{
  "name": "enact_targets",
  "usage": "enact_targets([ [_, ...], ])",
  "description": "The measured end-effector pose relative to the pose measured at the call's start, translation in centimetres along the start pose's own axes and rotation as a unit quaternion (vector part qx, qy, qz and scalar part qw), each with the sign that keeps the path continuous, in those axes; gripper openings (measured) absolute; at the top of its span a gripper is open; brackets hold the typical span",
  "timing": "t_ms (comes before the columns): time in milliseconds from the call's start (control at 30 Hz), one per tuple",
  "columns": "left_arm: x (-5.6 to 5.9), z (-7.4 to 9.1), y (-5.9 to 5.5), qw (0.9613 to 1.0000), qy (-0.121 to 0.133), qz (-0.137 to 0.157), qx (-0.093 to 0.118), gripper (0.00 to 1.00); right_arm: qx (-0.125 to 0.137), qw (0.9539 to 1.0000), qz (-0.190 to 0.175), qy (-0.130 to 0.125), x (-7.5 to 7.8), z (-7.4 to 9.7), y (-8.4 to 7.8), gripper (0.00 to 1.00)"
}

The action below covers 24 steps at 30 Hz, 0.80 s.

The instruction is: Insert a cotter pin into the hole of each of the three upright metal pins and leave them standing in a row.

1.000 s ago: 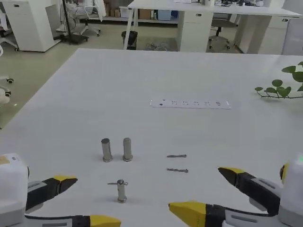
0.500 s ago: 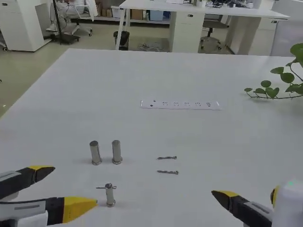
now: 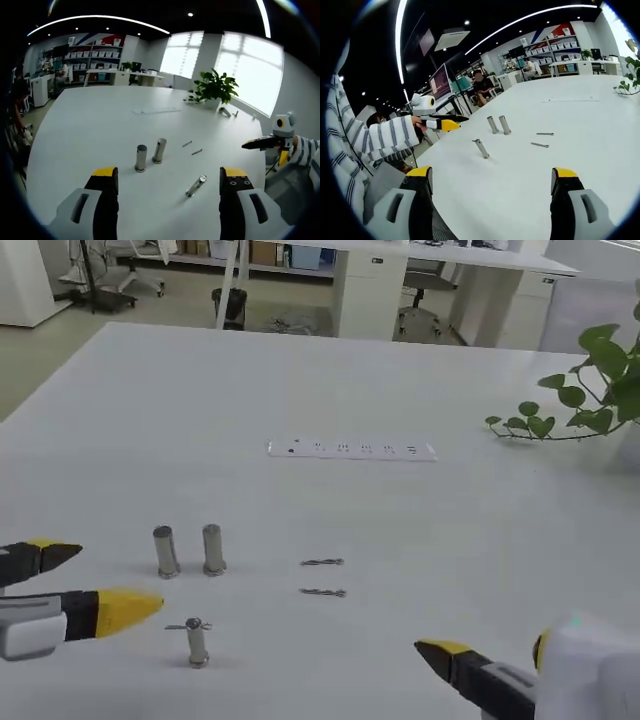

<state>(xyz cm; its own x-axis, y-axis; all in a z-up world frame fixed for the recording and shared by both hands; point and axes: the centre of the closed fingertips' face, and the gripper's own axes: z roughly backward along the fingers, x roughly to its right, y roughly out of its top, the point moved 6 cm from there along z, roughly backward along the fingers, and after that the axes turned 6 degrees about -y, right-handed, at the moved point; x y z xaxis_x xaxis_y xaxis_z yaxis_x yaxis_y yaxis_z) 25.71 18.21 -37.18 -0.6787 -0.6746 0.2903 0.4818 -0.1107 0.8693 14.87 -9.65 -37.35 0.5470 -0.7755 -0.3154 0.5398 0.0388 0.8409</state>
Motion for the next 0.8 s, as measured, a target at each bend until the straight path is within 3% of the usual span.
enact_targets([
  [200,-1.7,-1.3,0.1,0.9998,0.001,0.018,0.007,0.75,-0.007,0.9999,-0.005,-0.006,0.2,0.2,-0.2,0.97],
  [367,-2.6,-2.5,-0.3,0.9999,0.008,0.007,-0.002,0.71,-0.015,0.9998,-0.005,-0.009,0.2,0.1,-0.3,0.97],
  [500,-3.4,-3.4,-0.6,0.9997,0.011,0.022,-0.002,0.61,-0.019,0.9997,-0.008,-0.011,0.3,0.1,-0.4,0.96],
  [800,-4.1,-5.1,-1.2,0.9998,0.015,0.008,-0.014,0.55,-0.03,0.9993,-0.015,-0.015,0.6,-0.1,-0.9,0.96],
])
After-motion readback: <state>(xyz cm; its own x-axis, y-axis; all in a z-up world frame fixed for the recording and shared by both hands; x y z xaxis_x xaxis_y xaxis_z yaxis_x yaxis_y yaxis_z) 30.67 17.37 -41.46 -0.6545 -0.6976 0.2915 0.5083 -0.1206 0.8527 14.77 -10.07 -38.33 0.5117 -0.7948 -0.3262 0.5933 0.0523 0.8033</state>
